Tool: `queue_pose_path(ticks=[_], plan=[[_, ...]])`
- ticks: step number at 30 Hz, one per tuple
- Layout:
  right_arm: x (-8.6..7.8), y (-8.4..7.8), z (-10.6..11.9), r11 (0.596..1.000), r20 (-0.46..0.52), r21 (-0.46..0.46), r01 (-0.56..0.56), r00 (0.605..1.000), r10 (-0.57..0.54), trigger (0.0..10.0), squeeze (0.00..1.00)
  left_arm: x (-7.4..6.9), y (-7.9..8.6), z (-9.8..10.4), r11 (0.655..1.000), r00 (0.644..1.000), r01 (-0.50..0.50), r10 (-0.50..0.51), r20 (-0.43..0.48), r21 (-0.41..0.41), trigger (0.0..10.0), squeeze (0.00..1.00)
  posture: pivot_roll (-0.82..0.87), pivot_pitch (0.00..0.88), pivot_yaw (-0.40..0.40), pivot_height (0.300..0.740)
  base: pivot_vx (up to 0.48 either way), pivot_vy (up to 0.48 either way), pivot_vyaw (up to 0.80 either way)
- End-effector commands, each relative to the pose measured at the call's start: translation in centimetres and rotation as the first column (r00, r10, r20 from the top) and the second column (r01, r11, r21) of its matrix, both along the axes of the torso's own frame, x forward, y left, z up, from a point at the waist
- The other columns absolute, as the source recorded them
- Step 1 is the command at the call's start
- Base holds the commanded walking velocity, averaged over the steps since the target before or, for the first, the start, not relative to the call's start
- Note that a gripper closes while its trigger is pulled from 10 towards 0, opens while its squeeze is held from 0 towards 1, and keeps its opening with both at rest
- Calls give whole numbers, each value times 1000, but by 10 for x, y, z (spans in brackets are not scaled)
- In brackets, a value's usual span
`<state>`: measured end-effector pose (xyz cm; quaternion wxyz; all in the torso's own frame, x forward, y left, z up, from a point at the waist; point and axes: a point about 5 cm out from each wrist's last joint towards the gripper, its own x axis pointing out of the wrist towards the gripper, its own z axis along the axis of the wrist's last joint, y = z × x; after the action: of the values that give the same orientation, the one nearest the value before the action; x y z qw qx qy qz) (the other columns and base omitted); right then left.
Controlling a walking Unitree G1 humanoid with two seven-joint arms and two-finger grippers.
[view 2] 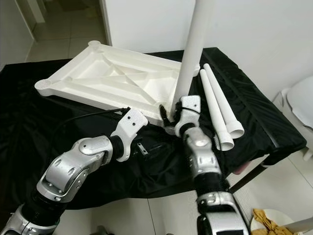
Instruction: Building children table
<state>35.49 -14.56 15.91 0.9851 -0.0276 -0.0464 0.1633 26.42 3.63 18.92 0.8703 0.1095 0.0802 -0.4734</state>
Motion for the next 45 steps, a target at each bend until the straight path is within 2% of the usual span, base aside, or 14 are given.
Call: queue_pose_path(ticks=[1,4,5,8,10,15,19,20,22,29,35,41,45], plan=[[1,0,-5,997,-34,-13,-79,996,79,10000,0,-1,0,1,1000,1000,1,-1,7,3,10000,0,-65,22,4,740,0,0,0],[3,-3,-6,994,-42,-33,-103,994,102,10000,0,-1,0,1,1000,1000,-2,2,8,3,10000,0,-64,27,8,740,0,0,0],[8,-12,-8,986,-68,-80,-146,988,140,10000,0,0,2,2,1000,1000,-12,12,10,4,10000,0,-58,33,11,740,0,0,0],[10,-17,-10,981,-85,-91,-169,983,161,10000,0,1,3,2,1000,1000,-15,15,12,4,10000,0,-58,33,11,740,0,0,0],[11,-19,-10,978,-91,-86,-188,979,180,10000,0,1,3,2,1000,1000,-16,16,12,3,10000,0,-56,35,12,740,0,0,0],[12,-22,-7,939,-102,-167,-300,953,286,10000,0,1,6,3,1000,1000,-28,28,10,7,10000,0,-42,41,15,740,0,0,0],[13,-24,-6,932,-108,-174,-320,946,304,10000,0,1,7,3,1000,1000,-29,29,9,7,10000,0,-41,43,16,740,0,0,0],[13,-25,-7,928,-114,-167,-333,941,318,8745,0,1,7,3,1000,1000,-29,29,8,8,10000,0,-42,42,16,740,0,0,0],[13,-26,-7,923,-118,-163,-350,935,334,0,0,1,7,3,1000,999,-30,30,9,8,10000,0,-42,43,18,740,0,0,0],[12,-28,-10,919,-125,-149,-364,929,348,0,0,1,8,4,1000,1000,-29,29,9,8,10000,0,-44,42,22,740,0,0,0],[8,-30,-19,929,-153,-84,-359,926,344,0,0,0,7,4,1000,1000,-25,25,8,9,10000,0,-49,43,24,740,0,0,0],[5,-31,-27,956,-144,-31,-291,948,284,0,0,0,7,3,1000,1000,-22,22,6,10,10000,0,-52,42,21,740,0,0,0],[6,-31,-27,980,-122,-9,-199,973,197,0,0,0,6,3,1000,1000,-19,19,6,8,10000,0,-57,43,26,740,0,0,0]])
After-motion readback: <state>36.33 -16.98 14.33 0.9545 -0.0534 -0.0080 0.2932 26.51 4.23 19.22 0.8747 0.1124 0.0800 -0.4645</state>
